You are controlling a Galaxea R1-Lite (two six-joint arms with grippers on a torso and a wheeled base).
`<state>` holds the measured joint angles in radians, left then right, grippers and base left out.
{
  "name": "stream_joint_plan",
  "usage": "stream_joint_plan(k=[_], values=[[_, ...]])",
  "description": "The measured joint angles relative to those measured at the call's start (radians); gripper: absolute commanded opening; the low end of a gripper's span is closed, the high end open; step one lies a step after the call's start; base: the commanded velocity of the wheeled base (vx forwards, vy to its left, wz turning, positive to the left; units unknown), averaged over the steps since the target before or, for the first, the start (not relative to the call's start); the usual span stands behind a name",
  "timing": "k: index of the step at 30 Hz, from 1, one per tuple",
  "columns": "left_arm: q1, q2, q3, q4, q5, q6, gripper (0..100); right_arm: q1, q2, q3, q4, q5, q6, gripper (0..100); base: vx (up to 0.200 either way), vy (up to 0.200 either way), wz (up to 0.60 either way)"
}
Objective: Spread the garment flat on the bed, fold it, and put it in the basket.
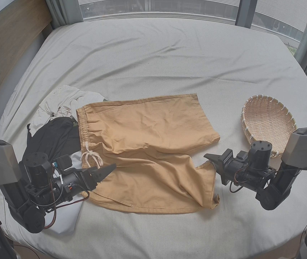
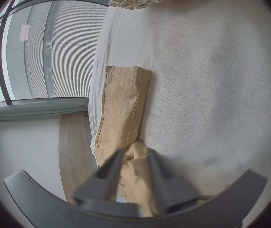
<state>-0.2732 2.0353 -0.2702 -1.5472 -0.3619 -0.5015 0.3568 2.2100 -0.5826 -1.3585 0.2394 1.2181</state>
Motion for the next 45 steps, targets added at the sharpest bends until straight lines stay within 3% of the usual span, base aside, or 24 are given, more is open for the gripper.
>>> stream_joint_plan(k=[10,17,30,31,39,45], values=[[0.0,0.0,0.005,0.0,-0.001,-0.001,100,-0.045,0.01,-0.002,-0.028,-0.008,-0.096,0,0.0,0.0,0.0],[0.0,-0.001,0.006,0.0,-0.001,-0.001,100,-0.096,0.006,-0.029,-0.026,-0.008,-0.111,0,0.0,0.0,0.0],[-0.004,-0.002,0.008,0.0,-0.001,-0.001,100,-0.148,0.033,-0.201,-0.013,-0.006,-0.19,0,0.0,0.0,0.0],[-0.003,-0.002,0.011,0.0,-0.001,-0.001,100,-0.148,0.042,-0.213,-0.02,-0.006,-0.208,100,0.0,0.0,0.0],[0.03,-0.004,0.031,0.0,-0.002,-0.001,100,-0.15,0.052,-0.217,-0.089,-0.01,-0.257,100,0.0,0.0,0.0],[0.073,-0.012,0.074,0.0,-0.008,-0.001,100,-0.141,-0.005,-0.114,-0.098,-0.011,-0.311,100,0.0,0.0,0.0]])
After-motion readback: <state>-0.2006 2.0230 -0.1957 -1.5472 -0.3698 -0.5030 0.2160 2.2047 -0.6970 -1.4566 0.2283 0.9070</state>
